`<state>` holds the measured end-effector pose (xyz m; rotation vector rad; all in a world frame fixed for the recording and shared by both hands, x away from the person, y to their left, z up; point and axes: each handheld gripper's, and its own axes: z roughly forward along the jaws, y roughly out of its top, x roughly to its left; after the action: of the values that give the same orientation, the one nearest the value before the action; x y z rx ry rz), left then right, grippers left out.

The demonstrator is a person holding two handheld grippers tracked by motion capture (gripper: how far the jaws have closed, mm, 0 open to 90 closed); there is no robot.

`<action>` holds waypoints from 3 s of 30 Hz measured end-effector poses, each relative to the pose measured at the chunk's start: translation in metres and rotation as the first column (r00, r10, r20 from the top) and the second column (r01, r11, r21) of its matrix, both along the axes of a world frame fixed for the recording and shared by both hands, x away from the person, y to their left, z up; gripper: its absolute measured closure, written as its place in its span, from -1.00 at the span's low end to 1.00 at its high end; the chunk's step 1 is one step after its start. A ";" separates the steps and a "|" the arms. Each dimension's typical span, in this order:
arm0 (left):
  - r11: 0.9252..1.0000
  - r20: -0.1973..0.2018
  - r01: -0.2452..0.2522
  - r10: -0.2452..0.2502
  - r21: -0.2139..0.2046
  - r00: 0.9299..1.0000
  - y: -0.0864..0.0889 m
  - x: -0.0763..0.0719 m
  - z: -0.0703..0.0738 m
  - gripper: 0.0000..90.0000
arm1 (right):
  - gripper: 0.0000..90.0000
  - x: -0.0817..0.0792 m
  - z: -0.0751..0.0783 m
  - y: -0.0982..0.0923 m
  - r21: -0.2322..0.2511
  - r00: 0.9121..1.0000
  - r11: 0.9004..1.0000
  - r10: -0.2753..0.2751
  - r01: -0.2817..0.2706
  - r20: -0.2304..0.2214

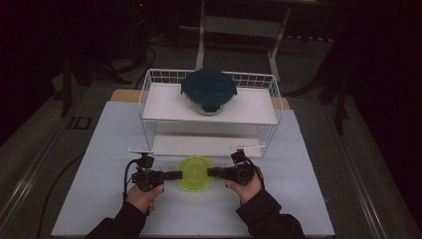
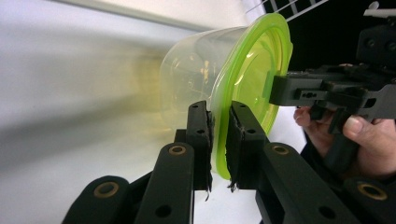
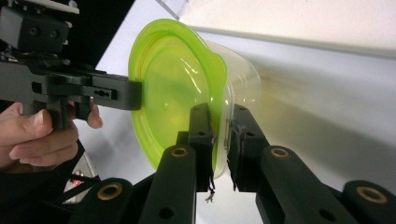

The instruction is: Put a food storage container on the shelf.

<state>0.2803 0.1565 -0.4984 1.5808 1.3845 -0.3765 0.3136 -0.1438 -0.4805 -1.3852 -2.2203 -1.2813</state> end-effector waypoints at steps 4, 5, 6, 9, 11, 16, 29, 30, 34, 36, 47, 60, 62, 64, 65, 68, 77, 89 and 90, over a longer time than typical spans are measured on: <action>1.000 0.031 0.015 -0.015 0.002 0.999 0.000 -0.003 0.009 0.77 | 0.79 -0.003 0.009 -0.001 0.001 1.000 1.000 0.008 -0.008 0.027; 1.000 0.034 0.018 -0.018 0.004 0.999 0.000 -0.004 0.012 0.77 | 0.79 -0.005 0.012 -0.002 0.003 0.999 1.000 0.007 -0.008 0.033; 1.000 0.039 0.018 -0.019 0.003 0.999 0.000 -0.005 0.014 0.77 | 0.79 -0.006 0.014 -0.002 -0.001 0.999 1.000 0.010 -0.010 0.041; 1.000 0.055 0.019 -0.019 -0.009 0.998 0.001 -0.007 0.021 0.77 | 0.79 -0.010 0.023 -0.002 -0.003 0.998 1.000 0.009 -0.008 0.064; 0.999 0.064 0.016 -0.014 -0.028 0.998 0.002 -0.008 0.026 0.77 | 0.80 -0.012 0.029 -0.002 0.005 0.997 1.000 0.008 -0.009 0.076; 0.999 0.094 0.024 -0.021 -0.028 0.995 0.001 -0.010 0.039 0.76 | 0.80 -0.015 0.042 -0.004 0.014 0.995 1.000 0.003 -0.005 0.105; 0.998 0.159 0.047 -0.043 -0.028 0.986 -0.001 -0.014 0.083 0.77 | 0.80 -0.022 0.078 -0.010 0.039 0.988 0.999 -0.002 -0.004 0.156; 0.998 0.163 0.049 -0.044 -0.030 0.986 -0.001 -0.013 0.086 0.77 | 0.80 -0.022 0.084 -0.010 0.042 0.986 0.999 -0.005 -0.002 0.166; 0.998 0.187 0.049 -0.044 -0.027 0.981 0.000 -0.012 0.100 0.77 | 0.80 -0.022 0.098 -0.010 0.049 0.983 0.999 -0.009 0.000 0.185; 0.999 0.201 0.040 -0.035 -0.025 0.979 0.000 -0.011 0.106 0.77 | 0.80 -0.021 0.104 -0.010 0.053 0.980 0.999 -0.010 -0.001 0.200; 0.998 0.253 0.045 -0.035 -0.035 0.967 0.003 -0.004 0.146 0.77 | 0.80 -0.016 0.142 -0.007 0.063 0.963 0.998 -0.020 0.003 0.270; 0.998 0.328 0.049 -0.037 -0.029 0.944 0.001 0.007 0.199 0.78 | 0.79 -0.010 0.192 -0.009 0.098 0.934 0.995 -0.061 0.028 0.353; 0.998 0.334 0.051 -0.039 -0.026 0.942 -0.001 0.012 0.206 0.78 | 0.80 -0.007 0.198 -0.010 0.099 0.930 0.994 -0.069 0.035 0.362; 0.998 0.339 0.052 -0.040 -0.028 0.940 -0.002 0.017 0.212 0.78 | 0.80 -0.002 0.205 -0.011 0.100 0.926 0.994 -0.076 0.041 0.370; 0.998 0.343 0.052 -0.040 -0.026 0.939 -0.002 0.020 0.215 0.78 | 0.80 0.000 0.208 -0.011 0.100 0.925 0.994 -0.079 0.045 0.373; 0.998 0.346 0.050 -0.039 -0.023 0.937 -0.004 0.029 0.222 0.79 | 0.79 0.008 0.216 -0.012 0.098 0.923 0.994 -0.086 0.052 0.374; 0.999 0.366 0.031 -0.026 -0.010 0.930 -0.009 0.056 0.234 0.79 | 0.79 0.030 0.230 -0.013 0.099 0.916 0.991 -0.121 0.090 0.382; 1.000 0.333 0.009 -0.005 -0.011 0.943 -0.016 0.094 0.229 0.79 | 0.79 0.068 0.229 -0.013 0.068 0.923 0.987 -0.162 0.148 0.348; 1.000 0.339 0.002 0.001 -0.008 0.941 -0.016 0.097 0.229 0.79 | 0.79 0.070 0.229 -0.013 0.072 0.924 0.986 -0.168 0.152 0.342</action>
<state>0.3768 0.1401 -0.2689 1.5539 1.1146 -0.1006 0.3839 -0.1567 -0.2513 -1.4433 -2.3142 -1.7421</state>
